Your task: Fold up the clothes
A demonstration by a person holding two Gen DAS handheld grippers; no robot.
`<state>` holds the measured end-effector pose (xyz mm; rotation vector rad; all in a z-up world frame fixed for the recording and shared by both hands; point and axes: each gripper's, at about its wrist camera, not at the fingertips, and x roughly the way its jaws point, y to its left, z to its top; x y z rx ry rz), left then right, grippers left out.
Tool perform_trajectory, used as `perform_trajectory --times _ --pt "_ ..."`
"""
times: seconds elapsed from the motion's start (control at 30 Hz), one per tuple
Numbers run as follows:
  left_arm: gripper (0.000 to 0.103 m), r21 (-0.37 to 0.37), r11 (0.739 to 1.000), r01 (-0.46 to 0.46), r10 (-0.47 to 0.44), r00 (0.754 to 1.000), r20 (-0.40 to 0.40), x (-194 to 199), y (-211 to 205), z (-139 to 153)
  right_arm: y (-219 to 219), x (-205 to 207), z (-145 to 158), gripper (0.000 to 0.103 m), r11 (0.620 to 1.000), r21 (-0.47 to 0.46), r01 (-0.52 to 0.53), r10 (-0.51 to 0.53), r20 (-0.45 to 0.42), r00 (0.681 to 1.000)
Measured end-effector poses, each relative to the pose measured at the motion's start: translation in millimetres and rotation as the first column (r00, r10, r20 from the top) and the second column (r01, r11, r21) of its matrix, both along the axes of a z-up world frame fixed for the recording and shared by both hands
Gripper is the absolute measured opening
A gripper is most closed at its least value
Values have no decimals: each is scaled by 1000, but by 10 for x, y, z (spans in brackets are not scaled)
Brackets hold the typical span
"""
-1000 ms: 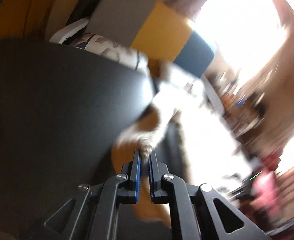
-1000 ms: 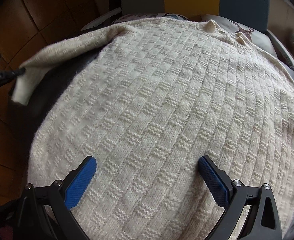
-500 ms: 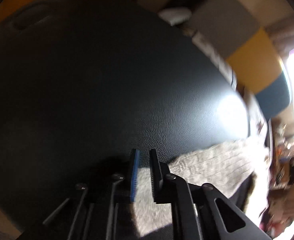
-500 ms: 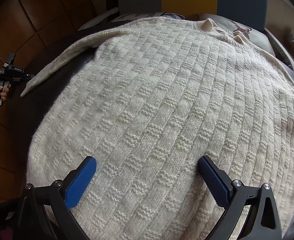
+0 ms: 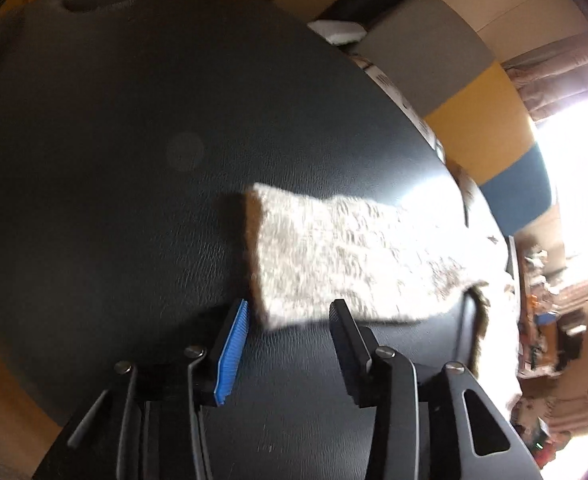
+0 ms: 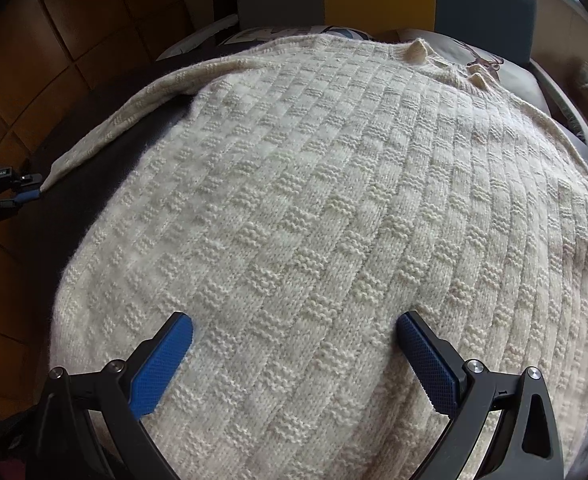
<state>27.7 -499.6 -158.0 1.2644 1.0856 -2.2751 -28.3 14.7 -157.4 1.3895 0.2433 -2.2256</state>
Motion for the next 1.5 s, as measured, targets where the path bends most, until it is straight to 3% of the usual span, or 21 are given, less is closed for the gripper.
perform_trajectory --times 0.13,0.17,0.2,0.27,0.3,0.47,0.6,0.7,0.83,0.93,1.03,1.17,1.23,1.3,1.4,1.5 --pt "42 -101 994 -33 39 998 53 -163 166 40 7 27 8 103 1000 4 -3 3 -3 1000" --pt "29 -127 991 -43 52 996 68 -213 199 49 8 34 10 103 1000 5 -3 3 -4 1000" --pt "4 -102 993 -53 59 997 58 -214 171 46 10 40 13 103 1000 6 -4 4 -5 1000" --pt "2 -11 997 -81 81 997 13 -219 75 41 14 54 17 103 1000 8 -5 5 -7 1000" --pt "2 -6 996 -92 92 996 -11 -248 24 112 16 56 24 103 1000 6 -5 5 -7 1000" --pt "2 -20 990 -138 135 983 -124 -407 -227 517 18 -85 249 103 996 -86 3 -3 6 1000" --pt "2 -101 980 -174 158 975 -156 -556 -417 825 -145 -296 462 103 989 -148 -19 15 -28 999" --pt "2 -170 969 -179 160 980 -119 -745 -468 889 -318 -422 342 103 991 -130 -39 39 -3 999" --pt "1 -291 942 -168 172 985 -11 -1080 -543 725 -515 -545 89 103 994 -85 -65 69 53 996" --pt "0 -391 908 -150 200 976 88 -1280 -595 514 -581 -465 16 103 994 -13 -112 112 -2 994" --pt "0 -356 923 -150 229 954 193 -917 -804 197 -594 -431 2 103 989 18 -148 148 -11 989" --pt "1 -271 928 -256 289 953 91 -599 -774 222 -537 -466 -15 103 987 -6 -159 159 -9 987" --pt "6 -229 947 -224 230 973 0 -525 -615 376 -535 -480 -21 103 987 -5 -161 161 -15 987" --pt "11 -210 970 -122 113 992 -54 -591 -344 503 -531 -496 -27 103 987 -6 -161 161 -23 987" --pt "11 -249 968 31 -45 998 -51 -829 143 563 -519 -517 -35 103 987 -11 -158 158 -34 987" --pt "11 -257 957 134 -143 990 -15 -1065 504 488 -528 -530 -28 103 988 -13 -151 151 -35 988"
